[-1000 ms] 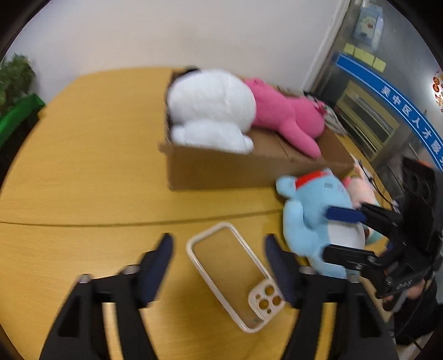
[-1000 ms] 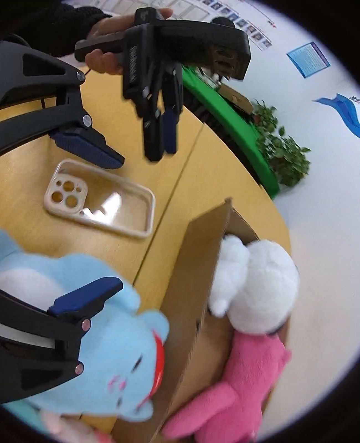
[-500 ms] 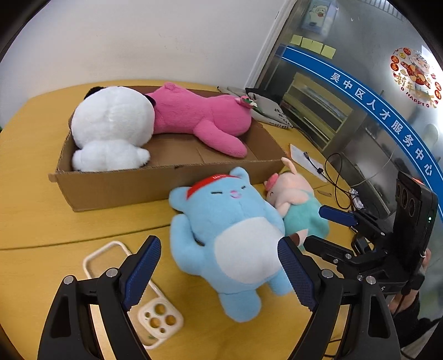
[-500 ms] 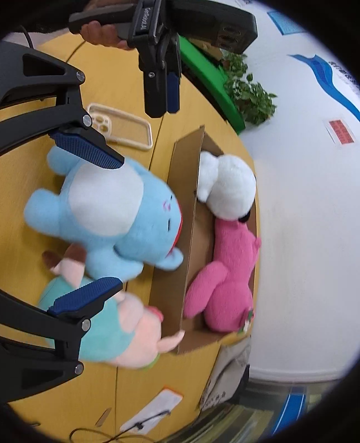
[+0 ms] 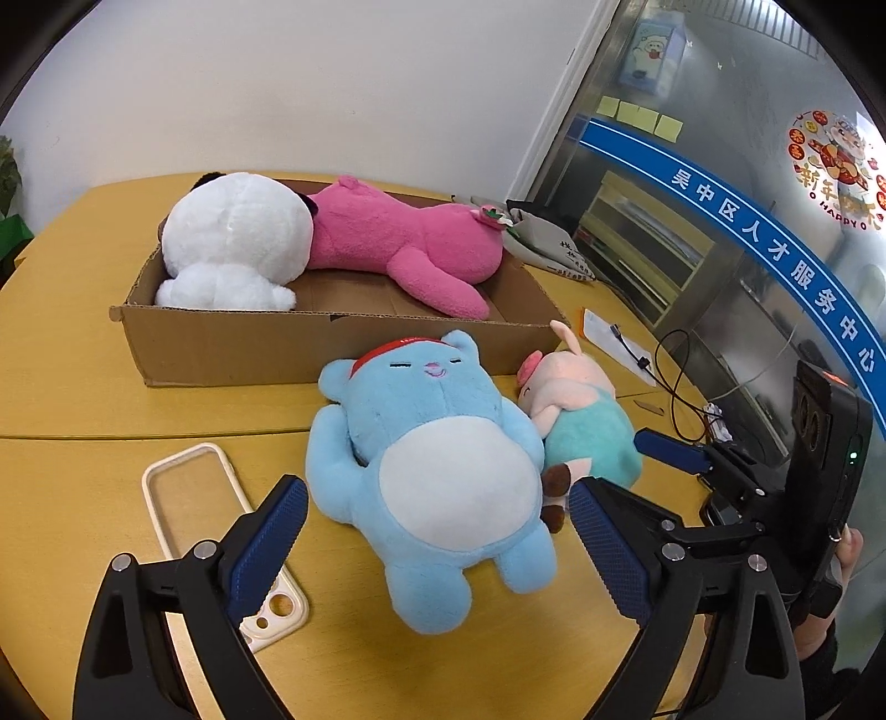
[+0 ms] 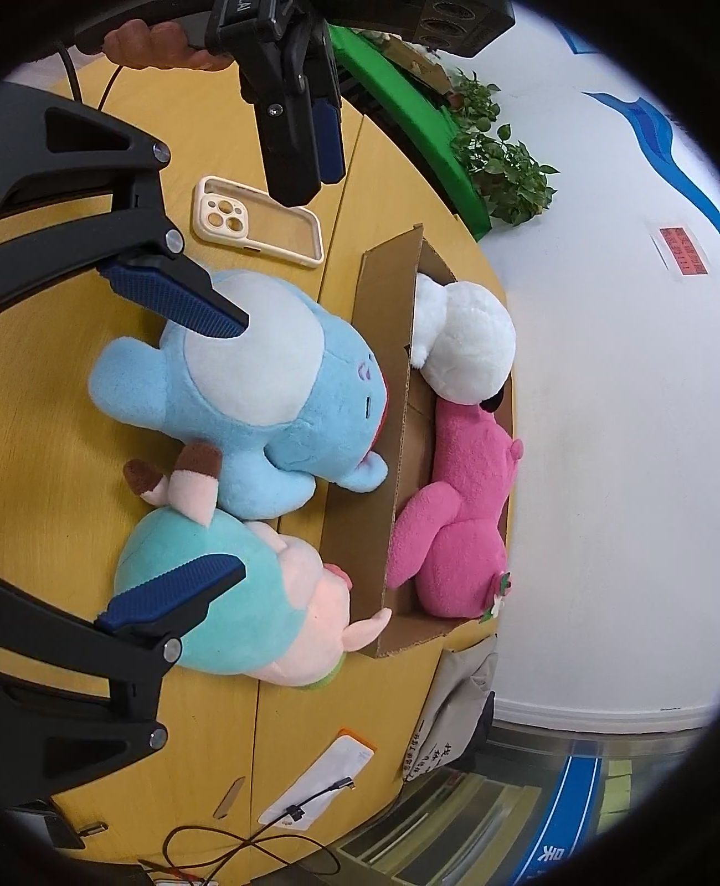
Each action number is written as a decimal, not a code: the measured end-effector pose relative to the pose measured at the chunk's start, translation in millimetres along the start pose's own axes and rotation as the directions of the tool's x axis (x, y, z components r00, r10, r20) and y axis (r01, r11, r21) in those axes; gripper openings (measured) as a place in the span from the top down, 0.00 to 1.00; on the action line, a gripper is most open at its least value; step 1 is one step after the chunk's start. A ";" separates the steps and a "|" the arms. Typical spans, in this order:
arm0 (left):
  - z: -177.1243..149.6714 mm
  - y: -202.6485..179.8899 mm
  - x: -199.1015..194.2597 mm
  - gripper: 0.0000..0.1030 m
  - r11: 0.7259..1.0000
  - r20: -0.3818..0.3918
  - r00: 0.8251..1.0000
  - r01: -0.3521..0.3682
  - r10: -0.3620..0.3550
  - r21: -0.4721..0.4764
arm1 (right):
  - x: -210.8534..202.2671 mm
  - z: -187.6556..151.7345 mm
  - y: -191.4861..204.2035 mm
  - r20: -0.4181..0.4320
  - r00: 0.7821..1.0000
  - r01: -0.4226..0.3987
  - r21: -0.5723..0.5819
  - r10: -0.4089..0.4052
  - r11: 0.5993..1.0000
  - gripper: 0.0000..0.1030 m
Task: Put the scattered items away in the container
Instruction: 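Move both grippers to the blue bear plush with red headband, then close both grippers on the blue bear's belly, then carry the blue bear into the box beside the panda and open both grippers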
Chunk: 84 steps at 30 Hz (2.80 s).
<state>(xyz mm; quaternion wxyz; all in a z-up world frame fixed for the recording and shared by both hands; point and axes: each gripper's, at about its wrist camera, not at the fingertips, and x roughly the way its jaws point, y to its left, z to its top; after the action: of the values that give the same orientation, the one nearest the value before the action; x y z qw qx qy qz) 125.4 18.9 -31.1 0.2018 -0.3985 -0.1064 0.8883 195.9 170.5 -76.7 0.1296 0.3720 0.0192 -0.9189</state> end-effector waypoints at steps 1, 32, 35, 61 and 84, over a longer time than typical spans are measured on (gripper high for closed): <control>1.1 1.7 1.9 0.05 1.000 -0.003 1.000 0.015 -0.015 -0.005 | 3.7 -0.7 -0.8 -0.010 1.000 -0.014 0.000 0.014 1.000 0.22; 19.7 43.3 111.4 0.27 0.974 -0.213 0.951 0.225 -0.222 -0.012 | 94.5 -9.3 52.3 -0.075 0.990 -0.128 -0.087 0.122 0.988 0.14; 14.5 35.1 97.9 0.29 0.977 -0.193 0.961 0.210 -0.199 0.035 | 85.5 -15.5 55.5 -0.062 0.991 -0.120 -0.082 0.115 0.989 0.26; 222.3 41.9 116.3 0.30 0.980 0.005 0.995 0.094 -0.096 0.177 | 94.8 168.4 8.7 0.234 0.959 -0.149 -0.065 0.160 0.987 0.34; 192.2 85.0 198.1 0.26 0.984 -0.179 0.977 0.139 -0.118 0.111 | 110.9 161.0 -59.1 0.076 0.996 -0.060 0.061 0.056 0.996 0.45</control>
<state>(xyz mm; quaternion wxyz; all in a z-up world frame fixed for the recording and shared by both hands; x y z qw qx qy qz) -161.2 25.2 -65.8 0.2914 -0.4526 -0.0593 0.8407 -4.8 181.5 -40.3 0.1450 0.3420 -0.0256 -0.9281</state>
